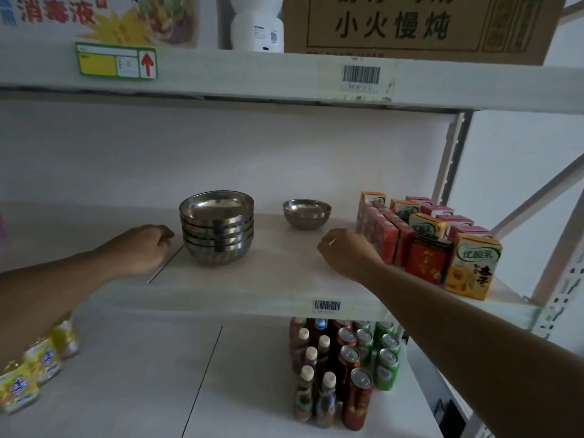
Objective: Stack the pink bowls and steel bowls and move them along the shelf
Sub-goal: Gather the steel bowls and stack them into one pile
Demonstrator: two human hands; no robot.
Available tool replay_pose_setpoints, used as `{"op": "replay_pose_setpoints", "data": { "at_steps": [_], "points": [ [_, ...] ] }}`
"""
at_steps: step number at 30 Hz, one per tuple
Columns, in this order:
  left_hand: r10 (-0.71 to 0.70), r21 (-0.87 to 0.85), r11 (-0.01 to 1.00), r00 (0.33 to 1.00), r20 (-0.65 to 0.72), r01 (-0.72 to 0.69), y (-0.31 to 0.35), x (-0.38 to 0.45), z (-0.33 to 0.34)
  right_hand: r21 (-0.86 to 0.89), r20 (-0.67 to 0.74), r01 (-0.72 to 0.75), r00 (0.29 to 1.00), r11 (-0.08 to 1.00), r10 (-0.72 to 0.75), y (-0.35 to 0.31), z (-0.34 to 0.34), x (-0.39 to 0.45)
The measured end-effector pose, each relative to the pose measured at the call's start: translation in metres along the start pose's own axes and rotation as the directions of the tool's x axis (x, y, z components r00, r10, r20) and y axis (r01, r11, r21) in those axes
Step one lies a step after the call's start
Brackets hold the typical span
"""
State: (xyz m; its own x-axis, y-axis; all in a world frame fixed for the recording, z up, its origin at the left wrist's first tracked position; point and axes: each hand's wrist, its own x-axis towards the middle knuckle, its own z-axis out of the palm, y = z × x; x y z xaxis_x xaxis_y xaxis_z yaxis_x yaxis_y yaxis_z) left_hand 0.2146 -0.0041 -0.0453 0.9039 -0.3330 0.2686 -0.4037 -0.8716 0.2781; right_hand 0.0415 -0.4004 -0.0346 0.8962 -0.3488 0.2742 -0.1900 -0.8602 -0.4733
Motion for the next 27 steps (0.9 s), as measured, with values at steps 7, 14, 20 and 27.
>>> {"op": "replay_pose_setpoints", "data": {
  "at_steps": [7,14,20,27],
  "points": [
    [0.137,-0.037,0.99,0.99,0.039,-0.136,-0.025,0.074,0.017,0.038,-0.083,-0.136,0.987,0.99,0.139,-0.013,0.013,0.058],
    [0.266,-0.068,0.962,0.964,-0.013,-0.266,-0.049,0.132,0.028,0.167,-0.084,-0.352,0.926,0.921,0.369,-0.017,0.021,0.111],
    [0.368,-0.08,0.926,0.929,-0.039,-0.37,-0.05,0.151,0.027,0.186,-0.076,-0.455,0.877,0.871,0.475,-0.008,0.035,0.149],
    [0.332,-0.064,0.941,0.943,-0.017,-0.333,-0.043,0.148,0.019,0.284,0.038,-0.556,0.821,0.781,0.57,-0.003,0.043,0.176]
  ]
}}
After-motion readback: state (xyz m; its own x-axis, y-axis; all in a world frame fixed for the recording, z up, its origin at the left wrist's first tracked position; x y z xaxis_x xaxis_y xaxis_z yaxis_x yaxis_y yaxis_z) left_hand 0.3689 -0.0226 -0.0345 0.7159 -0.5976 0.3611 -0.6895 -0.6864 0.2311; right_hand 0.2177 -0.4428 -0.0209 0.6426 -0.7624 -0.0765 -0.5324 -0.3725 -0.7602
